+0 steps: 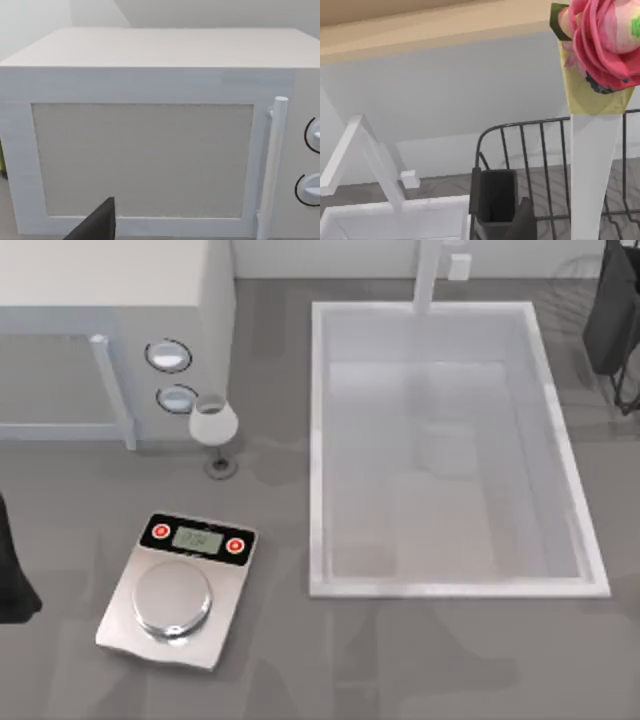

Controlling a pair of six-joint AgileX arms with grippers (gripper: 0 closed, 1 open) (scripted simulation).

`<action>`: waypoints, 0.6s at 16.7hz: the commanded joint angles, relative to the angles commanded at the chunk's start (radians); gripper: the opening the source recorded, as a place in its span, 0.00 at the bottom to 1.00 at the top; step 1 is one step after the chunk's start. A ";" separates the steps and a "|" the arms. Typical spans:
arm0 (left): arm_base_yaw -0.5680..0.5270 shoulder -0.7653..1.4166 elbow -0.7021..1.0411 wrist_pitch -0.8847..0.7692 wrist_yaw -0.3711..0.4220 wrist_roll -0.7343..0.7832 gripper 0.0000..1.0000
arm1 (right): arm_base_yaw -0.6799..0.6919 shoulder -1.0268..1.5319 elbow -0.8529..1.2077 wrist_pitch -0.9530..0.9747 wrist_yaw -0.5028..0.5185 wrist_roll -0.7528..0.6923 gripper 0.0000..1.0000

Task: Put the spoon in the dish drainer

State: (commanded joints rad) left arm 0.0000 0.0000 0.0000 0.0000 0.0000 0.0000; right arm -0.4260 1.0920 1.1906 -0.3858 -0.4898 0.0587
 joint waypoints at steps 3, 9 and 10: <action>0.000 0.000 0.000 0.000 0.000 0.000 1.00 | -0.139 -0.067 -0.030 0.166 -0.084 -0.029 0.00; 0.000 0.000 0.000 0.000 0.000 0.000 1.00 | -0.207 -0.102 -0.044 0.239 -0.126 -0.042 0.00; 0.000 0.000 0.000 0.000 0.000 0.000 1.00 | -0.203 -0.099 -0.040 0.236 -0.124 -0.040 0.00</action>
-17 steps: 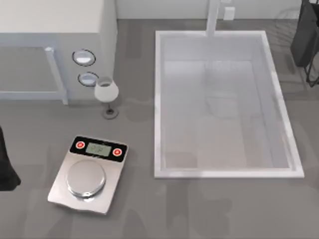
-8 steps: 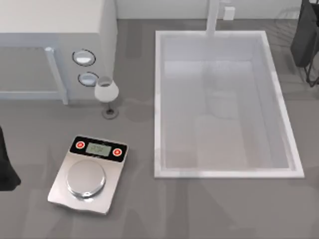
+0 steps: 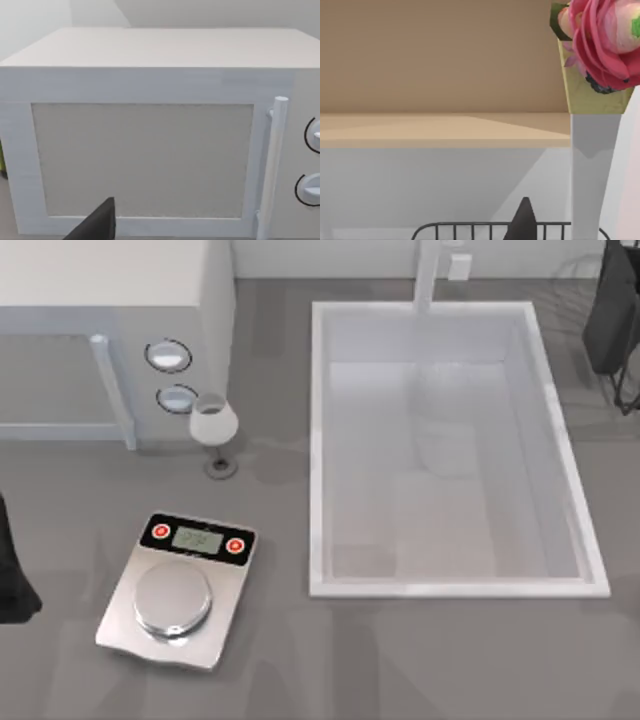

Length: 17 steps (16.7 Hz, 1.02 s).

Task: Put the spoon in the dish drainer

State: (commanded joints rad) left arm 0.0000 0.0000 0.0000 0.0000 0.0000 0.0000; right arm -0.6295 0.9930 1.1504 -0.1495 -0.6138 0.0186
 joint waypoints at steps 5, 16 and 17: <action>0.000 0.000 0.000 0.000 0.000 0.000 1.00 | 0.035 0.110 -0.006 0.111 0.037 0.001 0.00; 0.000 0.000 0.000 0.000 0.000 0.000 1.00 | 0.278 0.724 -0.142 0.878 0.291 -0.004 0.00; 0.000 0.000 0.000 0.000 0.000 0.000 1.00 | 0.296 0.757 -0.154 0.918 0.309 -0.004 0.00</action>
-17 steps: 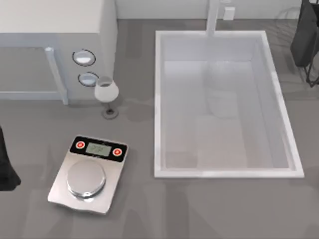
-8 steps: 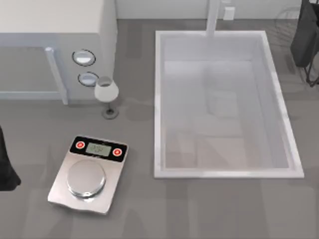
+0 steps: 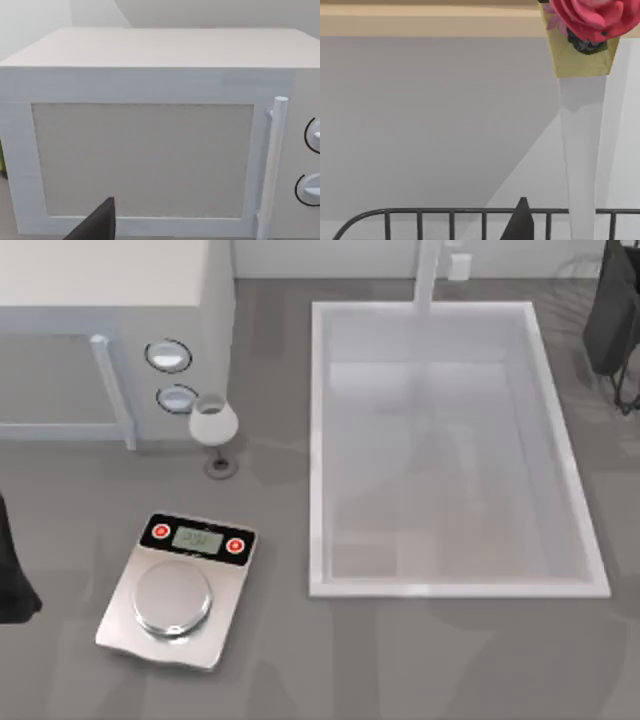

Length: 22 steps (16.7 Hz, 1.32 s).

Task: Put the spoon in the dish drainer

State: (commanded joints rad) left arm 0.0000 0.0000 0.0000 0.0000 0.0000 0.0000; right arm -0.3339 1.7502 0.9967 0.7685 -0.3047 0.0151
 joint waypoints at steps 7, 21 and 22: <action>0.000 0.000 0.000 0.000 0.000 0.000 1.00 | 0.027 0.047 -0.018 0.055 0.027 0.001 0.00; 0.000 0.000 0.000 0.000 0.000 0.000 1.00 | 0.027 0.047 -0.018 0.055 0.027 0.001 1.00; 0.000 0.000 0.000 0.000 0.000 0.000 1.00 | 0.027 0.047 -0.018 0.055 0.027 0.001 1.00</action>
